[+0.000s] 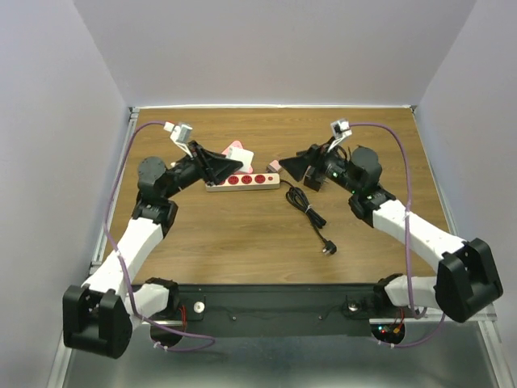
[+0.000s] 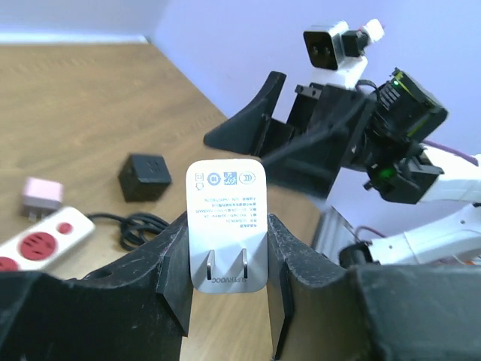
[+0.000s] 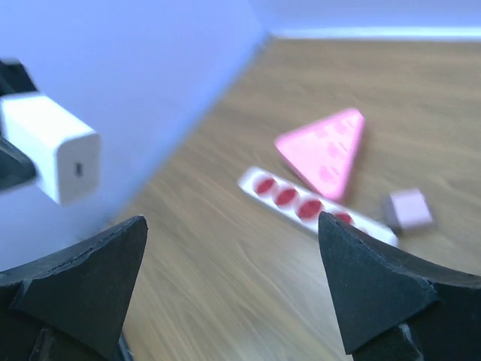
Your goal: Insert the plug
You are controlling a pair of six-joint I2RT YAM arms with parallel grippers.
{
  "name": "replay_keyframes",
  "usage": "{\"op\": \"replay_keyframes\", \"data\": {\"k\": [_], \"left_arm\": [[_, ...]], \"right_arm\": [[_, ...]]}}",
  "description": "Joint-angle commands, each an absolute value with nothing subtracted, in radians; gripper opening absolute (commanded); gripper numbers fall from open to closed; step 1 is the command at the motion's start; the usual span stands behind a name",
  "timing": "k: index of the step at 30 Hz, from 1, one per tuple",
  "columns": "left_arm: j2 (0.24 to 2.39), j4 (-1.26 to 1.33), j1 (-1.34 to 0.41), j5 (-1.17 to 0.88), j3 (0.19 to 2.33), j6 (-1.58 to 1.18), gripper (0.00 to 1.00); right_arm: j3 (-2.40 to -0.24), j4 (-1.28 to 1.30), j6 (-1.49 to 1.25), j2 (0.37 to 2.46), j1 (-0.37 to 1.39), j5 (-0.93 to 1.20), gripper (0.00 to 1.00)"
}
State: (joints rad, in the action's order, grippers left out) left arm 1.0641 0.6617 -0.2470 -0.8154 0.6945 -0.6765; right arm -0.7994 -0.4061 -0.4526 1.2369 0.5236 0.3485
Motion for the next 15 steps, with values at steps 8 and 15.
{"op": "replay_keyframes", "data": {"k": [8, 15], "left_arm": [[0.956, 0.946, -0.236, -0.858, 0.664, -0.755, 0.00], [1.028, 1.109, -0.317, -0.813, 0.649, -0.836, 0.00]], "right_arm": [[-0.856, -1.294, -1.038, 1.431, 0.482, 0.699, 0.99], [-0.857, -1.511, -1.114, 1.480, 0.485, 0.721, 0.96]]}}
